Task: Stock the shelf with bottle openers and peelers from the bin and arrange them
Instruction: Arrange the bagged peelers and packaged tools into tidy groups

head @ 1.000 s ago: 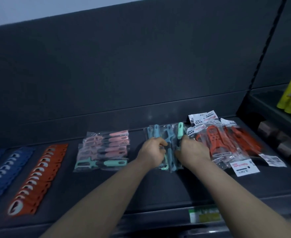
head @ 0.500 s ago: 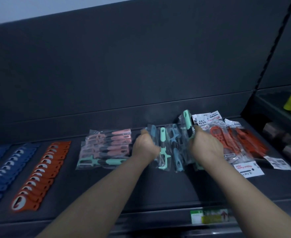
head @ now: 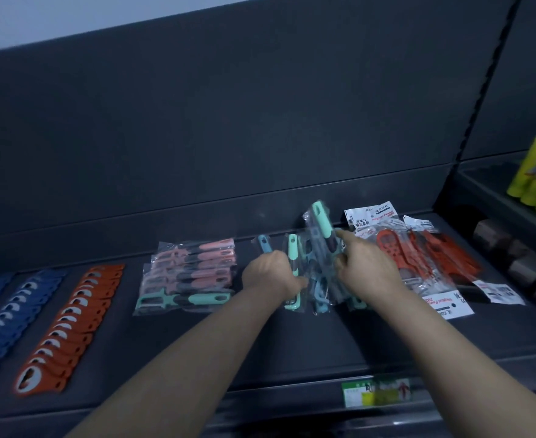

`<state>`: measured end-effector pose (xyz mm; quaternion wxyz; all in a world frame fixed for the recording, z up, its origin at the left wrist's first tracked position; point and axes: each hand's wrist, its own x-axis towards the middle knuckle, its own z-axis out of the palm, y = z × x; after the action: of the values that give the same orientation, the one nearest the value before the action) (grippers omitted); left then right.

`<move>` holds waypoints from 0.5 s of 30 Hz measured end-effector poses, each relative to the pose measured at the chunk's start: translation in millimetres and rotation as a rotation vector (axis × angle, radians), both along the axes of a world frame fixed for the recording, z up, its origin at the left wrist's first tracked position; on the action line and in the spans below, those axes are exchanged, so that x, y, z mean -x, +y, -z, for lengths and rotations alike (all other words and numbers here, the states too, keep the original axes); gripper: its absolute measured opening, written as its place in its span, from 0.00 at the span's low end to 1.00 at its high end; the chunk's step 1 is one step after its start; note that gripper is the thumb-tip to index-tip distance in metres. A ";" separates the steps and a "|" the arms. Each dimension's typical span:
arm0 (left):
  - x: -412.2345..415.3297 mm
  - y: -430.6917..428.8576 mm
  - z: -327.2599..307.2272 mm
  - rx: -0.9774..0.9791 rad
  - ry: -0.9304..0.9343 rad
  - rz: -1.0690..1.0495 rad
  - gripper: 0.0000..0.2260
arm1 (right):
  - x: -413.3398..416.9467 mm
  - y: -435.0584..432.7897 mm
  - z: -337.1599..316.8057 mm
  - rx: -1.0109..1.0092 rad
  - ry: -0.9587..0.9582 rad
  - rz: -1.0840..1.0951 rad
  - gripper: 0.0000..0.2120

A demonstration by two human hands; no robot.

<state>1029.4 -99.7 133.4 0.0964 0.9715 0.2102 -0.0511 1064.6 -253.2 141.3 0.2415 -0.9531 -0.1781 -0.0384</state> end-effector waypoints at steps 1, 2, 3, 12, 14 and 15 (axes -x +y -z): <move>1.1 -2.0 -0.1 0.013 0.034 0.000 0.18 | 0.9 1.2 2.3 0.014 0.017 -0.029 0.23; 2.1 -3.5 -0.3 0.035 0.061 0.002 0.19 | 1.1 2.0 5.3 0.033 0.030 -0.046 0.24; 2.7 -4.0 -0.3 0.053 0.083 0.004 0.21 | 0.9 2.4 8.5 0.057 0.039 -0.055 0.24; 11.5 -2.6 0.1 0.194 -0.011 -0.077 0.12 | 0.7 4.6 25.6 0.120 0.085 -0.057 0.22; 14.9 2.0 0.6 0.254 -0.074 -0.092 0.13 | 1.7 4.8 26.2 0.083 0.064 -0.068 0.22; 17.1 4.5 1.4 0.279 -0.105 -0.090 0.13 | 3.0 4.7 25.8 0.075 0.052 -0.078 0.22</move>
<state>1012.3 -95.2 132.0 0.2434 0.9396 0.2393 -0.0246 1061.6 -248.5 115.5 0.2115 -0.9545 -0.2101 0.0024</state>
